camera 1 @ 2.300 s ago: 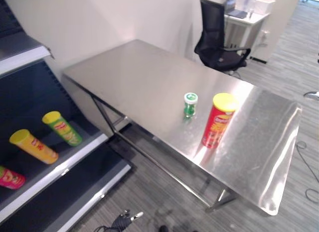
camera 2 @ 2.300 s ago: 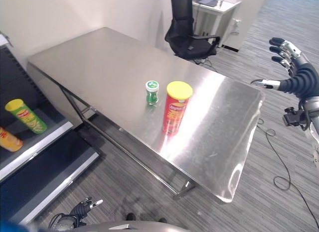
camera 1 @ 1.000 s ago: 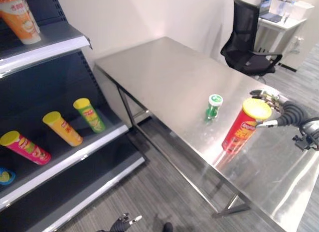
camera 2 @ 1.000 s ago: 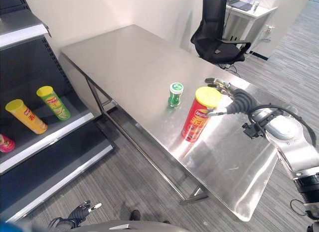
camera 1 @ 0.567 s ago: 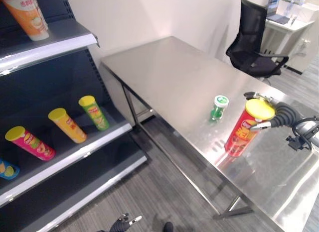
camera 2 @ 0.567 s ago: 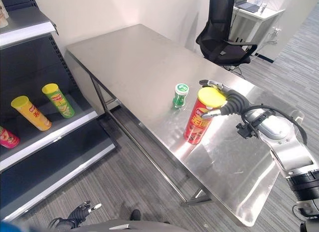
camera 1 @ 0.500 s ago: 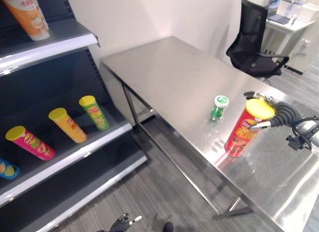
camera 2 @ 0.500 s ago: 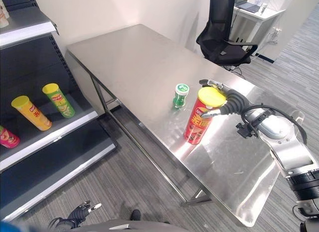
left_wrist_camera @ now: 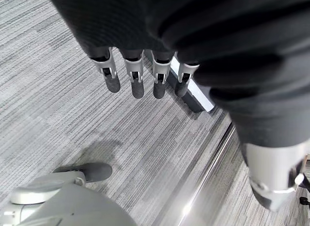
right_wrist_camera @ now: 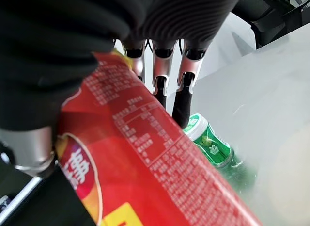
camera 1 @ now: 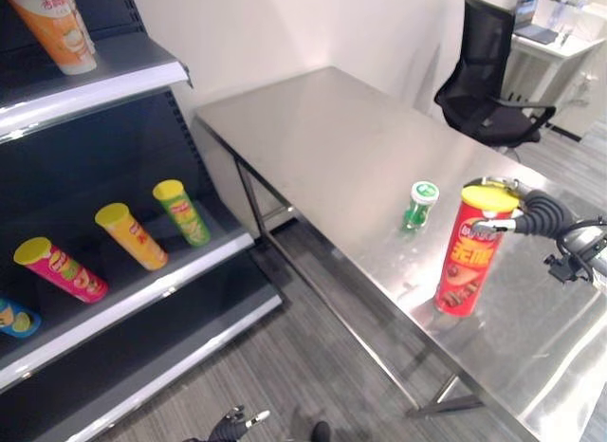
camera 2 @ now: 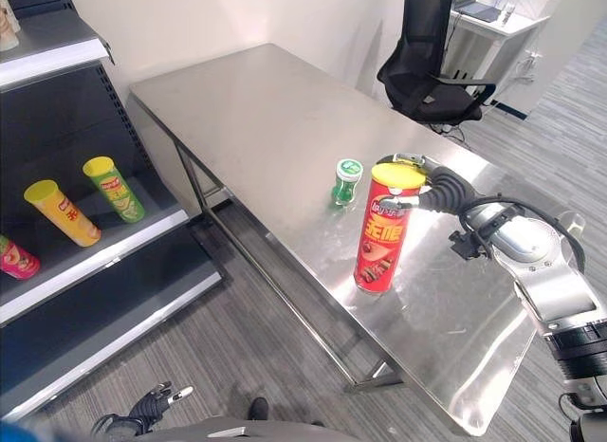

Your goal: Put the goods on the table back onto the shelves and tidy them up.

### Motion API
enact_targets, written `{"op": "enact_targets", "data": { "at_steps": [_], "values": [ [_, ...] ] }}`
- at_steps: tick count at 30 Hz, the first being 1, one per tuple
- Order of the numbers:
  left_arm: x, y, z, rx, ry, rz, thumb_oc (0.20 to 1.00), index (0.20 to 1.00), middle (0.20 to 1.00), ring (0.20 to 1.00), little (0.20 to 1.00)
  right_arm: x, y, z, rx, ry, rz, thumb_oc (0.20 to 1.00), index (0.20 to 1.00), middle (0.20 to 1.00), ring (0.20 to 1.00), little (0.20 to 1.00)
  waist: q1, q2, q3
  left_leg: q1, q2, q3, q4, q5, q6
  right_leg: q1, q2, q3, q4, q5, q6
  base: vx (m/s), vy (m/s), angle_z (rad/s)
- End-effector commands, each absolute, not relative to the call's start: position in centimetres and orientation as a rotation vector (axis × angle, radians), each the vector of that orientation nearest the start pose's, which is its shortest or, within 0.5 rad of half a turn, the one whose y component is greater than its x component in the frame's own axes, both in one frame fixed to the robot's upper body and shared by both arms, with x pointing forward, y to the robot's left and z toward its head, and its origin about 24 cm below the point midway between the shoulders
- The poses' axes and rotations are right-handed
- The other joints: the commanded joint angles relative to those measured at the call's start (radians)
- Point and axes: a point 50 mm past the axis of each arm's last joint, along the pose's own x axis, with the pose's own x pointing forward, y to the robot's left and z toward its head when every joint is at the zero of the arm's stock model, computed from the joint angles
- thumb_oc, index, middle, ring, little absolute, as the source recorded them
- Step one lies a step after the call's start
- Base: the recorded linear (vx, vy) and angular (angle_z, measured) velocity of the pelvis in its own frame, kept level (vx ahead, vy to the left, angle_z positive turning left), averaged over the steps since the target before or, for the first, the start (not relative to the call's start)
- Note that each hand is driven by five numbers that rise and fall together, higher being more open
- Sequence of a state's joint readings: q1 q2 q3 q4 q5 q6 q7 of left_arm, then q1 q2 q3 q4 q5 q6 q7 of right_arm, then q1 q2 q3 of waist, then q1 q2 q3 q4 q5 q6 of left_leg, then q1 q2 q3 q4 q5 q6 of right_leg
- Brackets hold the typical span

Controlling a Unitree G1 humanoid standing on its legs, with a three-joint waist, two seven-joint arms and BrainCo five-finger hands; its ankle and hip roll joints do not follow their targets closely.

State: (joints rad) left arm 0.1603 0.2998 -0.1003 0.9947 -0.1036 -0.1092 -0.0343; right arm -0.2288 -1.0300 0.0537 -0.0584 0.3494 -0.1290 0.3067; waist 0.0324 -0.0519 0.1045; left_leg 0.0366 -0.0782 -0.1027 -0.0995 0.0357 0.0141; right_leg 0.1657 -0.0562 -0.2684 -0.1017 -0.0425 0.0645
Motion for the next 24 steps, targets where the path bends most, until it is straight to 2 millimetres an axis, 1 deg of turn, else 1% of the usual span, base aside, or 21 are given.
{"op": "enact_targets", "data": {
  "at_steps": [1,3,5,6,7,8,9,11,12,13,14,15,16,17,18,19,20,21,22,23,24],
  "values": [
    [10.9,26.1,-13.6,0.260,0.954,0.102,1.000,1.000,1.000,1.000,1.000,26.6,-24.4,24.4,-0.718,-0.551,0.326,0.200,0.200,0.200,0.200,0.200,0.060,0.003,-0.033,0.008,0.161,0.048,0.012,-0.040,-0.138,-0.007,-0.099,-0.040,0.027,-0.017,0.087,-0.04,-0.128,0.12],
    [10.9,26.0,-13.6,0.250,0.951,0.109,1.000,1.000,1.000,1.000,1.000,26.4,-24.1,24.8,-0.699,-0.597,0.315,0.200,0.200,0.200,0.200,0.200,0.068,0.004,-0.028,-0.011,0.173,0.022,0.012,-0.026,-0.148,-0.008,-0.082,-0.043,0.023,-0.028,0.073,-0.07,-0.179,0.30],
    [10.8,25.7,-13.6,0.206,0.941,0.136,1.000,1.000,1.000,1.000,1.000,26.1,-23.5,25.7,-0.714,-0.672,0.294,0.200,0.200,0.200,0.200,0.200,0.101,0.009,-0.003,-0.049,0.199,-0.037,0.012,0.018,-0.171,-0.007,-0.037,-0.051,0.016,-0.055,0.043,-0.16,-0.284,0.90],
    [11.3,25.4,-13.5,0.165,0.917,0.155,1.000,1.000,1.000,1.000,1.000,25.9,-23.4,26.2,-0.728,-0.703,0.277,0.200,0.200,0.200,0.200,0.200,0.126,0.011,0.033,-0.084,0.200,-0.075,0.025,0.046,-0.188,-0.001,-0.028,-0.082,0.018,-0.072,0.029,-0.16,-0.180,0.95],
    [11.3,25.4,-13.5,0.165,0.917,0.154,1.000,1.000,1.000,1.000,1.000,25.9,-23.4,26.2,-0.728,-0.704,0.276,0.200,0.200,0.200,0.200,0.200,0.121,0.011,0.030,-0.091,0.197,-0.081,0.025,0.052,-0.186,-0.005,-0.030,-0.088,0.017,-0.068,0.030,-0.22,-0.113,0.91],
    [12.1,24.7,-13.2,0.145,0.879,0.143,1.000,1.000,1.000,1.000,1.000,25.8,-23.6,26.2,-0.767,-0.707,0.244,0.200,0.200,0.200,0.200,0.200,0.138,0.015,0.053,-0.128,0.200,-0.077,0.027,0.071,-0.195,-0.006,-0.030,-0.134,0.028,-0.081,0.022,-0.16,0.002,0.86],
    [12.5,24.5,-13.0,0.151,0.859,0.130,1.000,1.000,1.000,1.000,1.000,25.9,-23.7,26.2,-0.802,-0.703,0.234,0.200,0.200,0.200,0.200,0.200,0.134,0.015,0.059,-0.145,0.211,-0.046,0.029,0.081,-0.198,-0.011,-0.037,-0.158,0.035,-0.081,0.023,-0.20,0.046,1.23],
    [12.8,24.3,-12.9,0.146,0.848,0.120,1.000,1.000,1.000,1.000,1.000,25.9,-23.9,26.2,-0.846,-0.696,0.217,0.200,0.200,0.200,0.200,0.200,0.117,0.015,0.063,-0.142,0.271,0.086,0.033,0.092,-0.190,-0.024,-0.064,-0.196,0.050,-0.074,0.031,-0.13,0.207,1.49],
    [12.6,24.7,-12.9,0.133,0.849,0.155,1.000,1.000,1.000,1.000,1.000,25.9,-24.2,26.0,-0.865,-0.687,0.193,0.200,0.200,0.200,0.200,0.200,0.099,0.016,0.060,-0.114,0.343,0.147,0.035,0.106,-0.200,-0.032,-0.093,-0.217,0.064,-0.061,0.038,-0.08,0.316,1.44],
    [12.5,25.0,-12.9,0.134,0.851,0.172,1.000,1.000,1.000,1.000,1.000,25.9,-24.5,25.8,-0.867,-0.681,0.175,0.200,0.200,0.200,0.200,0.200,0.089,0.020,0.056,-0.095,0.378,0.168,0.034,0.116,-0.208,-0.035,-0.110,-0.228,0.071,-0.055,0.045,-0.05,0.251,1.09],
    [12.5,25.0,-12.9,0.134,0.851,0.172,1.000,1.000,1.000,1.000,1.000,25.8,-24.5,25.8,-0.867,-0.680,0.174,0.200,0.200,0.200,0.200,0.200,0.089,0.020,0.057,-0.093,0.379,0.168,0.032,0.117,-0.209,-0.034,-0.109,-0.228,0.072,-0.055,0.045,-0.01,0.207,0.54],
    [12.2,25.2,-13.0,0.136,0.861,0.183,1.000,1.000,1.000,1.000,1.000,25.7,-24.8,25.7,-0.869,-0.672,0.157,0.200,0.200,0.200,0.200,0.200,0.076,0.024,0.051,-0.077,0.416,0.191,0.032,0.132,-0.216,-0.038,-0.128,-0.241,0.078,-0.048,0.051,0.07,0.189,0.53],
    [11.8,25.4,-13.1,0.138,0.871,0.192,1.000,1.000,1.000,1.000,1.000,25.6,-25.1,25.5,-0.871,-0.660,0.145,0.200,0.200,0.200,0.200,0.200,0.066,0.031,0.042,-0.046,0.446,0.202,0.026,0.141,-0.234,-0.030,-0.135,-0.235,0.081,-0.064,0.060,0.07,0.304,0.46],
    [11.6,25.6,-13.1,0.141,0.878,0.197,1.000,1.000,1.000,1.000,1.000,25.5,-25.3,25.3,-0.874,-0.654,0.133,0.200,0.200,0.200,0.200,0.200,0.061,0.040,0.036,-0.034,0.463,0.208,0.026,0.163,-0.247,-0.030,-0.144,-0.243,0.083,-0.057,0.068,0.10,0.430,0.35],
    [11.3,25.8,-13.2,0.152,0.891,0.193,1.000,1.000,1.000,1.000,1.000,25.2,-25.7,25.1,-0.885,-0.637,0.116,0.200,0.200,0.200,0.200,0.200,0.048,0.056,0.015,-0.005,0.463,0.216,0.021,0.131,-0.261,-0.033,-0.166,-0.255,0.083,-0.037,0.088,0.04,0.489,0.19],
    [11.3,25.8,-13.2,0.166,0.897,0.186,1.000,1.000,1.000,1.000,1.000,24.9,-25.9,25.3,-0.901,-0.643,0.106,0.200,0.200,0.200,0.200,0.200,0.042,0.062,0.007,-0.005,0.454,0.224,0.019,0.111,-0.261,-0.030,-0.185,-0.264,0.085,-0.019,0.098,0.04,0.381,0.29],
    [11.3,25.8,-13.2,0.167,0.897,0.183,1.000,1.000,1.000,1.000,1.000,24.8,-26.0,25.2,-0.902,-0.641,0.104,0.200,0.200,0.200,0.200,0.200,0.043,0.060,0.006,-0.005,0.451,0.223,0.020,0.110,-0.259,-0.029,-0.188,-0.265,0.084,-0.017,0.101,0.07,0.459,0.63],
    [11.2,25.5,-13.4,0.196,0.913,0.147,1.000,1.000,1.000,1.000,1.000,24.7,-26.2,25.1,-0.912,-0.625,0.091,0.200,0.200,0.200,0.200,0.200,0.040,0.057,-0.005,-0.003,0.413,0.246,0.036,0.049,-0.234,-0.014,-0.241,-0.275,0.091,0.011,0.126,0.10,0.664,0.72],
    [11.0,25.5,-13.5,0.224,0.931,0.118,1.000,1.000,1.000,1.000,1.000,24.5,-26.8,24.5,-0.914,-0.594,0.061,0.200,0.200,0.200,0.200,0.200,0.038,0.049,-0.014,0.004,0.358,0.248,0.044,-0.018,-0.205,-0.006,-0.310,-0.294,0.115,0.050,0.147,0.10,0.670,0.73],
    [11.0,25.6,-13.5,0.226,0.931,0.117,1.000,1.000,1.000,1.000,1.000,24.5,-26.8,24.4,-0.913,-0.592,0.059,0.200,0.200,0.200,0.200,0.200,0.039,0.044,-0.015,0.004,0.351,0.248,0.047,-0.021,-0.201,-0.006,-0.317,-0.294,0.117,0.051,0.151,0.08,0.672,0.45],
    [11.1,26.1,-13.3,0.255,0.938,0.110,1.000,1.000,1.000,1.000,1.000,24.4,-27.0,24.0,-0.919,-0.582,0.036,0.200,0.200,0.200,0.200,0.200,0.044,0.021,-0.017,0.008,0.268,0.245,0.047,-0.071,-0.149,-0.023,-0.403,-0.299,0.172,0.137,0.180,0.04,0.484,0.54]
  ]
}}
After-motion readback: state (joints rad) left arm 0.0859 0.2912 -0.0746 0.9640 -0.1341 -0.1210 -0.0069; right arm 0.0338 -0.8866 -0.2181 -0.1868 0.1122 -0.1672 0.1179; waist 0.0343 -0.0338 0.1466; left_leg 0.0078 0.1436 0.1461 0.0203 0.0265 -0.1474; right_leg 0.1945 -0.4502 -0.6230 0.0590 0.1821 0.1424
